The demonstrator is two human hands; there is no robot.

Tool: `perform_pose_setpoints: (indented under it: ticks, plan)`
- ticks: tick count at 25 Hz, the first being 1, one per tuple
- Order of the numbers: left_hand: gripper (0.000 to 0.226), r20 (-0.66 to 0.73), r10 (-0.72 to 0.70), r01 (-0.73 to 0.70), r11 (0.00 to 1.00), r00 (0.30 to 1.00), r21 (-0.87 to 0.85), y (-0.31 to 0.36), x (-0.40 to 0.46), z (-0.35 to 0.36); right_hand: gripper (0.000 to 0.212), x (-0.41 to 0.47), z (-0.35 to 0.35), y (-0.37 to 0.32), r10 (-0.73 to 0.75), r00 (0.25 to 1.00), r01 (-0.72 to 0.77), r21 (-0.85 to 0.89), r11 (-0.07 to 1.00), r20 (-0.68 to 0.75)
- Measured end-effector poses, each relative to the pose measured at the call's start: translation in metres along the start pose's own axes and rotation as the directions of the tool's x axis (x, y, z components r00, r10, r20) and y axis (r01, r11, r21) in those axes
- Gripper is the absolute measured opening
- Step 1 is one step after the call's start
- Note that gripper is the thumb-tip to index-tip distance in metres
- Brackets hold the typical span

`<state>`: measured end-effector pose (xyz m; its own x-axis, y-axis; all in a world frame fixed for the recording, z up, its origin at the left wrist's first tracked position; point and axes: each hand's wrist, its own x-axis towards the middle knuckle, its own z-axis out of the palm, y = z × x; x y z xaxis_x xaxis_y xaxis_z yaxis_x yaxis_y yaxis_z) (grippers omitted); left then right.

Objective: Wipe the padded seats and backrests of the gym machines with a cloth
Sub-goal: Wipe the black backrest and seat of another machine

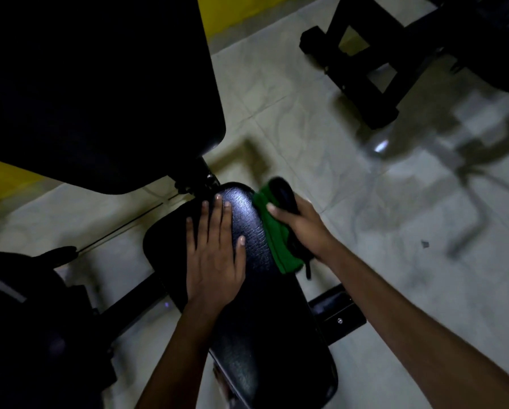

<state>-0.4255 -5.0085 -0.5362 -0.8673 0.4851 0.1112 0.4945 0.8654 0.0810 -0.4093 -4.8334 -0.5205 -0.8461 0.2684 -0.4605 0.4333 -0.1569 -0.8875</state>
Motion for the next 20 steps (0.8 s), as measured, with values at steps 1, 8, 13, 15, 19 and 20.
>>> perform_pose_setpoints:
  ticks: [1, 8, 13, 15, 19, 20]
  plan:
    - [0.059, 0.0, 0.0, 0.0, 1.0, 1.0, 0.003, 0.0, 0.0, 0.0, 0.029, 0.02, 0.007, -0.008, -0.042, 0.999, 0.042, -0.023, 0.999, -0.008]
    - [0.061, 0.003, 0.007, -0.007, 1.0, 1.0, -0.03, -0.002, -0.002, 0.0, 0.036, -0.028, -0.003, 0.015, 0.005, 0.999, -0.009, -0.078, 0.997, -0.044]
    - [0.061, 0.005, 0.034, -0.033, 0.998, 0.999, -0.044, -0.005, -0.001, 0.001, 0.026, -0.065, -0.012, 0.034, 0.079, 0.99, -0.09, -0.089, 0.992, -0.121]
    - [0.06, 0.015, 0.049, -0.048, 0.997, 0.999, -0.053, -0.005, 0.0, 0.001, 0.026, -0.035, 0.001, 0.023, 0.046, 0.985, -0.069, -0.136, 0.988, -0.168]
    - [0.061, -0.001, 0.13, -0.13, 0.986, 0.991, -0.103, -0.014, -0.005, 0.006, 0.047, -0.039, 0.006, 0.026, -0.031, 0.988, 0.008, -0.15, 0.989, -0.154]
    - [0.063, -0.009, 0.151, -0.151, 0.982, 0.989, -0.115, -0.015, -0.006, 0.006, 0.049, -0.058, 0.002, 0.035, -0.035, 0.984, 0.003, -0.183, 0.983, -0.173]
